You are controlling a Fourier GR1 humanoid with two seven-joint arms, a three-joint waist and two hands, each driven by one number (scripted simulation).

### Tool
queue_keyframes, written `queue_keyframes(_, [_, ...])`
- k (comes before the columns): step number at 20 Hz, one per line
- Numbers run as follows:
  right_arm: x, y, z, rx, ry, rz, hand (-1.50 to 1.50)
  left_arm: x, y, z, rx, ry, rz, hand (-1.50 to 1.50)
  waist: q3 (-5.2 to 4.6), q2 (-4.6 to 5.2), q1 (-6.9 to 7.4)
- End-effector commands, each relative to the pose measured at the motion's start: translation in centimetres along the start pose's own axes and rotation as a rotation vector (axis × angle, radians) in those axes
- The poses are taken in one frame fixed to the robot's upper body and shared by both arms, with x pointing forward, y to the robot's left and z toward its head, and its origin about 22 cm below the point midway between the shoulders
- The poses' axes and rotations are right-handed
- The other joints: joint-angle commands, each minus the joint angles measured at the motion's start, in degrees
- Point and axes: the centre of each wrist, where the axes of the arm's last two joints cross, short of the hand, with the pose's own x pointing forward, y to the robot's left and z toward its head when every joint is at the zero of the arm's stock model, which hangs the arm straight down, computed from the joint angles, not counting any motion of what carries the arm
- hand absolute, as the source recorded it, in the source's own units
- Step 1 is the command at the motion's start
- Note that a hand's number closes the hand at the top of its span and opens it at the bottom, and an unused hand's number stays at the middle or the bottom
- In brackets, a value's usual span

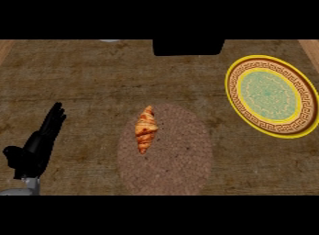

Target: Pick the tomato from the placemat and place it in the plate

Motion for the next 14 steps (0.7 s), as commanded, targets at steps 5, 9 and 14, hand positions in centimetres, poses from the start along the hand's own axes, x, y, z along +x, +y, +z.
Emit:
queue_keyframes(5, [4.3,-2.5,-2.8,-0.014,-0.04,-0.069,1.5,1.0,-0.3,-1.7,-0.007,-0.019,-0.017,0.0,-0.06,0.28,1.46])
queue_keyframes(9, [6.5,0.4,-5.3,0.026,-0.068,-0.046,1.5,-0.3,-0.6,-0.6,-0.024,-0.023,-0.007,0.0,-0.03,0.42,2.35])
queue_keyframes(14, [8.7,2.4,-7.2,0.092,-0.09,-0.125,1.5,0.9,-0.3,-1.1,-0.041,-0.019,-0.014,0.0,-0.02,0.35,2.09])
